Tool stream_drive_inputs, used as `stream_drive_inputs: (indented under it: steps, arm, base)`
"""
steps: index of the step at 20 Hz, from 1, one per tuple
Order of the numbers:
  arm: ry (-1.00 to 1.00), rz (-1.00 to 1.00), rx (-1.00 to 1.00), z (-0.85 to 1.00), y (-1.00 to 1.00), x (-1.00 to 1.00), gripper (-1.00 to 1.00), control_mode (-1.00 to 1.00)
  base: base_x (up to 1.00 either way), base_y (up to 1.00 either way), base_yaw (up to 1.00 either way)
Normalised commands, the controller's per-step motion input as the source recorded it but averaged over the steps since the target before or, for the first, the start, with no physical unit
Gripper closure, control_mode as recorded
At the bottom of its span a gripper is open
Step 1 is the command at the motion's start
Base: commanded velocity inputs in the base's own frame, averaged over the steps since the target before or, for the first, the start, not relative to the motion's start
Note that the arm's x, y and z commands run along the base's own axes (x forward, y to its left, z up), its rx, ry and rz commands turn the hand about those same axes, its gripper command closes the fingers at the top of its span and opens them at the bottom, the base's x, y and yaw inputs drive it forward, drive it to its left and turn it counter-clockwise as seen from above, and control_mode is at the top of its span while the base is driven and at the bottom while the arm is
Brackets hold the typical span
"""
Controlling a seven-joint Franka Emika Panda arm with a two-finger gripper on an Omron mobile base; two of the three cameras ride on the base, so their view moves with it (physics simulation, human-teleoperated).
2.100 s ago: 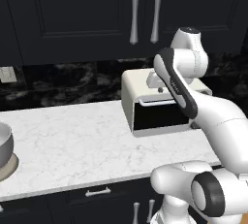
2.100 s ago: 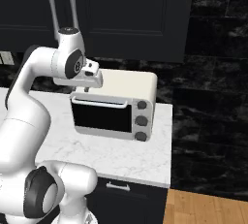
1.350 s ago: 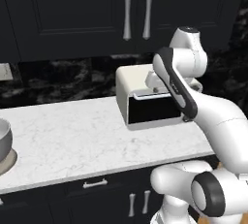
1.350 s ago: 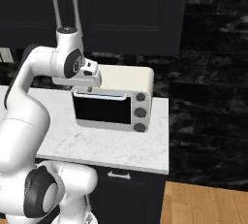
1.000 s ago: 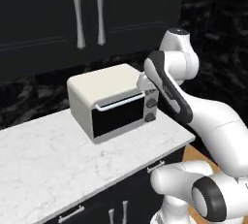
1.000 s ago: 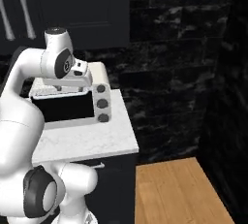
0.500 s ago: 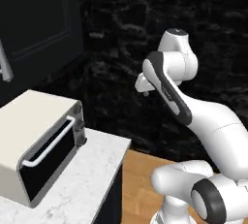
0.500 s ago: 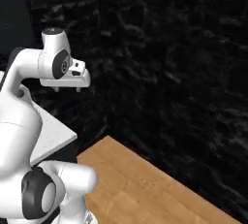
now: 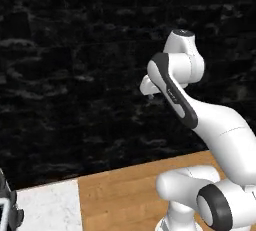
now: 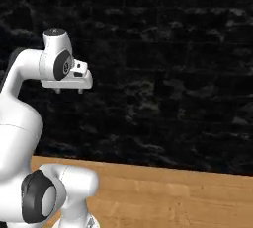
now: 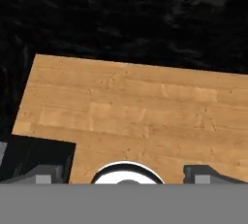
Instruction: Navigate to the fridge.
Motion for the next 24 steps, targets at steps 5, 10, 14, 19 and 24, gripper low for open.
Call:
stream_drive_inputs:
  steps: [5, 10, 14, 19, 24]
  arm:
    - [0.0, 0.0, 0.0, 0.0, 0.0, 0.0, -1.0, 1.0]
    - [0.0, 0.0, 0.0, 0.0, 0.0, 0.0, -1.0, 1.0]
    - [0.0, 0.0, 0.0, 0.0, 0.0, 0.0, -1.0, 1.0]
    - [0.0, 0.0, 0.0, 0.0, 0.0, 0.0, -1.0, 1.0]
    - [0.0, 0.0, 0.0, 0.0, 0.0, 0.0, -1.0, 1.0]
  base:
    - [0.0, -0.04, -0.97]
    - [0.0, -0.07, -0.93]
    - [0.0, -0.19, -0.85]
    - [0.13, -0.39, -0.75]
    - [0.3, -0.56, -0.72]
